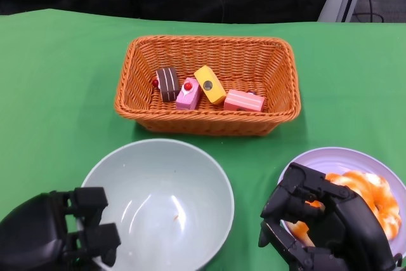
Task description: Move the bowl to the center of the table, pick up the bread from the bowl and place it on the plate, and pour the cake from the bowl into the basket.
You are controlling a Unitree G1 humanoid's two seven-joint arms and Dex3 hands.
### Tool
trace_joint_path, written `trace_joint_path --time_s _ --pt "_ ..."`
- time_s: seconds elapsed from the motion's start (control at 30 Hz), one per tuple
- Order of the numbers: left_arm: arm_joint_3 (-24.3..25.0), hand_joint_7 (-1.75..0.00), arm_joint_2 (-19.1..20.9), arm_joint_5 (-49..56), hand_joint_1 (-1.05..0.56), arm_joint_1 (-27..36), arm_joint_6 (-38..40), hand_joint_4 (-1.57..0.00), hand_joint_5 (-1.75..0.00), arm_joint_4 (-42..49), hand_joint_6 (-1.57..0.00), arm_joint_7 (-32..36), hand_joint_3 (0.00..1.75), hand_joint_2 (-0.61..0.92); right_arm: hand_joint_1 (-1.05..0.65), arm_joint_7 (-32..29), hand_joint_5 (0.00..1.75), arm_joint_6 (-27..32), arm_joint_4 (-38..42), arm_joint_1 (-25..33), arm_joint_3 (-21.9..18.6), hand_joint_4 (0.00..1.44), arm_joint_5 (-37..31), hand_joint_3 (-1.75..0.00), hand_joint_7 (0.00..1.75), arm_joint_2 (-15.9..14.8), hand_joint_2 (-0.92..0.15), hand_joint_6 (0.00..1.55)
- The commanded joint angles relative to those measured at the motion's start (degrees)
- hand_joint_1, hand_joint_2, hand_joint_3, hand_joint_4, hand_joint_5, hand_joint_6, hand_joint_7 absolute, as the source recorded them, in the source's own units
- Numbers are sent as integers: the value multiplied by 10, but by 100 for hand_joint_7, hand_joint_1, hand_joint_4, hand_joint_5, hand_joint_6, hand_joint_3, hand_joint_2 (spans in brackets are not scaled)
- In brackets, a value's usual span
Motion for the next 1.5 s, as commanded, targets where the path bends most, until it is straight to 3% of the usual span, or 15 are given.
trace_joint_path --time_s 0.03,0.27,0.47,0.73,0.77,0.8,0.83,0.87,0.9,0.93,1.03,1.13,1.3,1.5 --pt "-13 -171 -10 -6 -8 -19 2 -65 -175 27 -51 11 17 92 -24 -2 156 -5 -7 5 -2 68 5 -89 136 -3 -54 62" --pt "-20 -161 -38 -27 -19 -35 10 -63 -175 64 -55 -22 9 92 -22 1 157 -1 -12 6 -2 67 9 -89 137 -5 -54 62" --pt "-19 -170 -63 -55 -15 -39 23 -60 -175 100 -48 -66 3 91 -21 1 158 0 -14 7 -2 67 9 -92 137 -5 -52 62" --pt "-19 -149 -71 -80 -15 -37 34 -59 -174 112 -56 -101 0 91 -23 3 158 -2 -12 7 -3 67 9 -91 136 -5 -53 62" --pt "-14 -148 -67 -93 -15 -36 24 -59 -174 109 -57 -128 0 91 -23 2 158 -3 -12 8 -2 67 7 -91 136 -4 -53 62" --pt "-6 -102 -62 -110 -16 -35 12 -69 -132 104 -69 -157 0 91 -23 0 157 -4 -12 8 -2 67 4 -91 136 -4 -53 62" --pt "1 -67 -57 -124 -16 -33 3 -76 -103 99 -80 -180 0 90 -23 -2 157 -4 -12 9 -1 67 2 -91 136 -3 -53 62" --pt "9 -42 -51 -140 -17 -29 -6 -81 -85 90 -88 -206 0 90 -23 -3 157 -3 -13 9 -1 67 2 -92 136 -3 -53 62" --pt "18 -21 -46 -154 -22 -25 -13 -76 -66 82 -86 -227 0 91 -22 -2 157 -4 -12 8 -1 67 3 -93 136 -3 -52 63" --pt "27 -12 -41 -169 -25 -20 -20 -75 -55 73 -84 -251 0 92 -22 -1 157 -4 -11 8 -1 67 5 -94 136 -3 -52 62" --pt "57 -1 -25 -236 -47 -5 -69 -62 -20 56 -66 -355 0 91 -23 0 157 0 -13 7 -1 67 6 -94 136 -4 -52 62" --pt "89 0 -13 -327 -77 15 -104 -36 -3 41 -40 -483 5 92 -23 -1 157 3 -16 7 -1 67 6 -93 137 -6 -52 62" --pt "130 0 -14 -524 -103 59 -141 -6 0 23 -15 -686 17 92 -23 2 159 1 -12 6 -3 67 9 -91 139 -6 -53 61" --pt "169 -1 -11 -773 -105 123 -59 -1 0 -83 -13 -924 22 92 -21 3 162 5 -15 6 -2 67 8 -90 141 -8 -54 61"
